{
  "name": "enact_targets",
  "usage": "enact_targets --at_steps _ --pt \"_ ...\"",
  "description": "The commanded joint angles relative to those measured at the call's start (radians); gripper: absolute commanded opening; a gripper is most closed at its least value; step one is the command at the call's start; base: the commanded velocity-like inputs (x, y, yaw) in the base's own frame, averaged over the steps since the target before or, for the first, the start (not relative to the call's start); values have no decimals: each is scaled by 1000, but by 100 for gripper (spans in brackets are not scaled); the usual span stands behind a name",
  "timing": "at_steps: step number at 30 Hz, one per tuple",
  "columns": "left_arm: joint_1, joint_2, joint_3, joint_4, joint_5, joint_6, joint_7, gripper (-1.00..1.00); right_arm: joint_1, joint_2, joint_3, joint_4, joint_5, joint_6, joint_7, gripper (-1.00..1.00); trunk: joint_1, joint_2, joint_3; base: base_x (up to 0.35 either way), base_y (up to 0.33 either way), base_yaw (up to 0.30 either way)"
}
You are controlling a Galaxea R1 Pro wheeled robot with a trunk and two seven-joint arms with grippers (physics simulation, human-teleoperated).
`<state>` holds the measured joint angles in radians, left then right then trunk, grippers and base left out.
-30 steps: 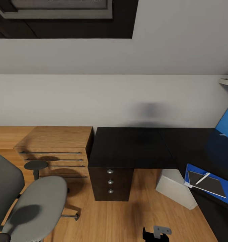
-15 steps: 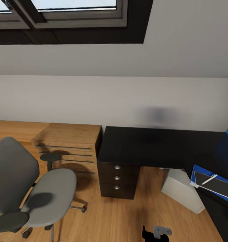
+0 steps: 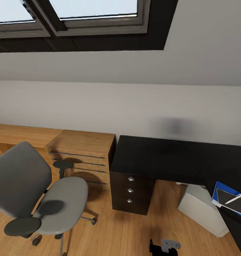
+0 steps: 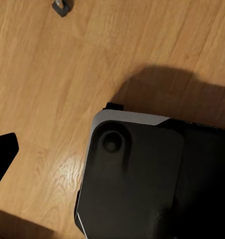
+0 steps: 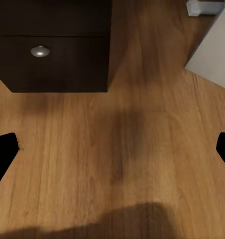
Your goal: In the bedroom, organize the workspace by keeping the computer under the desk, ensuring the monitor is on the desk, placing the keyboard on the desk next to the monitor, placing the mouse on the desk next to the keyboard, moving the folder from the swivel chair onto the desk next to the mouse, stacking the notebook on top of the folder with the pen on top of the notebook, and positioning the swivel chair next to the desk.
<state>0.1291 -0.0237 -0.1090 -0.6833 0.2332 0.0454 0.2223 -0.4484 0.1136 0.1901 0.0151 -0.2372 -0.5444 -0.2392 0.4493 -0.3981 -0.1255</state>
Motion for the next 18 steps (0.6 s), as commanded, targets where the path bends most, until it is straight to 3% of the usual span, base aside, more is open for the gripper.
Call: enact_targets --at_steps 1,18 --pt "0 1 -5 -1 9 -1 8 100 -1 1 9 2 -7 -3 -3 100 1 -2 -1 0 0 169" --pt "0 1 -5 10 8 -12 6 100 -1 8 8 8 -7 -4 -4 100 1 -2 22 0 0 157"
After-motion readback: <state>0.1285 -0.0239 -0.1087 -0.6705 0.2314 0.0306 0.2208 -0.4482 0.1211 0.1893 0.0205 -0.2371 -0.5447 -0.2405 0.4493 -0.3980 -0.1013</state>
